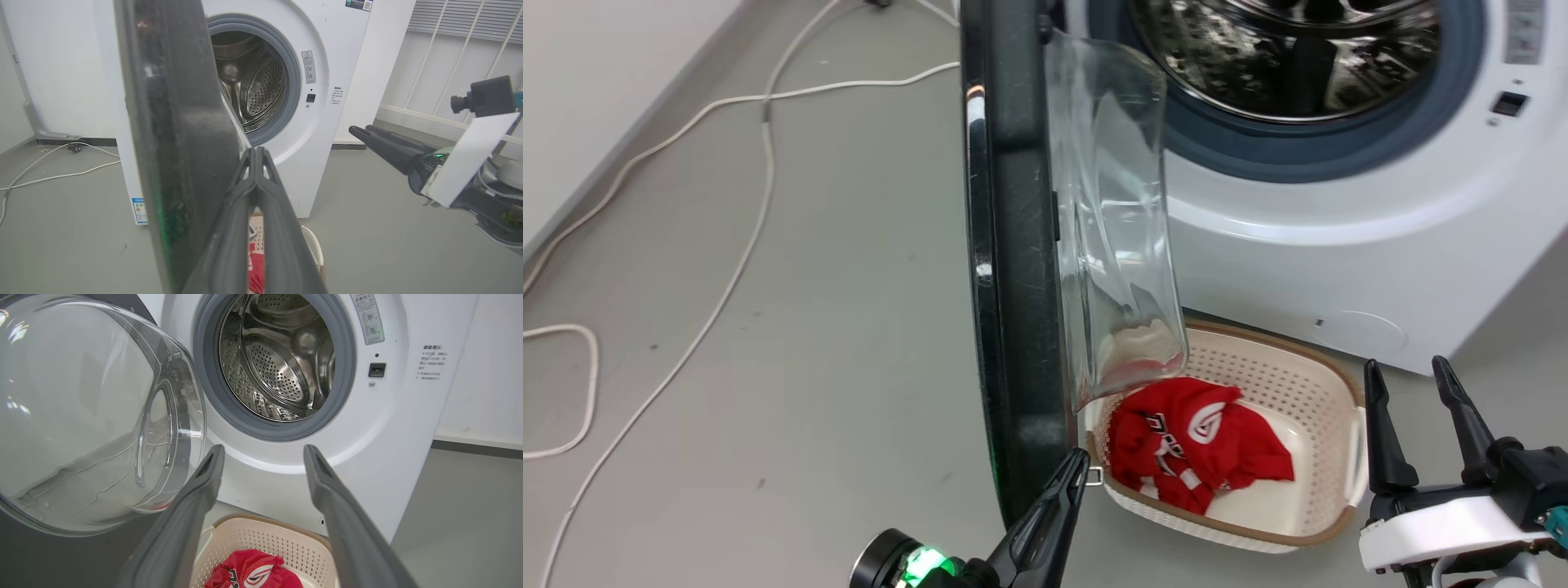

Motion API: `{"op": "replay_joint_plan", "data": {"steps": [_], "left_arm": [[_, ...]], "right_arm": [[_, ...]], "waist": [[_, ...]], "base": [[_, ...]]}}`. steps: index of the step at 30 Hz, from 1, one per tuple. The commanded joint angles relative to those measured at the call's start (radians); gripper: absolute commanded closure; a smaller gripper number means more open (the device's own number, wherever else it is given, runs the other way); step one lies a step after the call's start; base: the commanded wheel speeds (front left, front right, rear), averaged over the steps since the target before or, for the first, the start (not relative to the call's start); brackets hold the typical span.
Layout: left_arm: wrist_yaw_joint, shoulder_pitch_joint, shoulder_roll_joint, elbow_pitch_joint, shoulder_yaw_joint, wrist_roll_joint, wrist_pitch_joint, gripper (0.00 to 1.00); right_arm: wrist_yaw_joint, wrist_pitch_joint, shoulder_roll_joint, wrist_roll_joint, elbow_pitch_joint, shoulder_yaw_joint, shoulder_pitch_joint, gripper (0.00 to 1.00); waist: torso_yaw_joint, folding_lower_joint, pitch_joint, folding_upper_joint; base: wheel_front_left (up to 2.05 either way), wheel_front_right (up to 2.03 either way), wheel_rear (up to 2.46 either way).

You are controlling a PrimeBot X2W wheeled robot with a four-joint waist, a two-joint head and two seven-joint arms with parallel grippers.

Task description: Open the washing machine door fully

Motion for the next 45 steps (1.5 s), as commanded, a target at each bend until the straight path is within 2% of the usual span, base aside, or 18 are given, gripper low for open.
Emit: {"op": "replay_joint_plan", "data": {"steps": [1, 7, 12, 19, 28, 38, 45], "left_arm": [[0.015, 0.003, 0.002, -0.002, 0.019, 0.002, -0.002, 1.0], [0.047, 0.022, -0.003, -0.012, 0.062, -0.007, -0.002, 1.0], [0.068, -0.003, -0.001, -0.005, 0.171, -0.017, -0.002, 1.0], [0.05, -0.078, 0.02, 0.058, 0.359, -0.054, -0.002, 1.0], [0.012, -0.203, 0.064, 0.216, 0.606, -0.082, -0.002, 1.0], [-0.048, -0.364, 0.113, 0.421, 0.774, -0.08, -0.002, 1.0], [-0.066, -0.405, 0.119, 0.479, 0.85, -0.049, -0.002, 1.0]], "right_arm": [[-0.001, 0.003, 0.001, -0.004, -0.006, 0.0, -0.004, 0.0], [-0.001, 0.018, 0.001, -0.003, -0.017, -0.001, 0.004, 0.0], [-0.001, 0.028, 0.001, -0.009, -0.028, 0.005, 0.003, 0.0], [-0.001, 0.038, 0.001, -0.012, -0.036, 0.016, -0.015, 0.0], [-0.001, 0.049, 0.001, -0.014, -0.044, 0.016, -0.029, 0.0], [-0.001, 0.056, 0.001, -0.021, -0.052, 0.023, -0.049, 0.0], [-0.001, 0.047, 0.001, -0.013, -0.044, 0.028, -0.057, 0.0]], "waist": [[0.051, 0.0, 0.001, 0.0], [0.111, 0.0, 0.001, 0.0], [0.137, 0.0, 0.011, 0.0], [0.119, 0.0, 0.029, 0.0], [0.075, 0.0, 0.052, 0.0], [0.042, 0.0, 0.081, 0.0], [0.024, 0.0, 0.088, 0.0]], "base": [[0.0, 0.0, 0.0], [0.0, 0.0, 0.0], [0.0, 0.0, 0.0], [0.0, 0.0, 0.0], [0.0, 0.0, 0.0], [0.0, 0.0, 0.0], [0.0, 0.0, 0.0]]}}
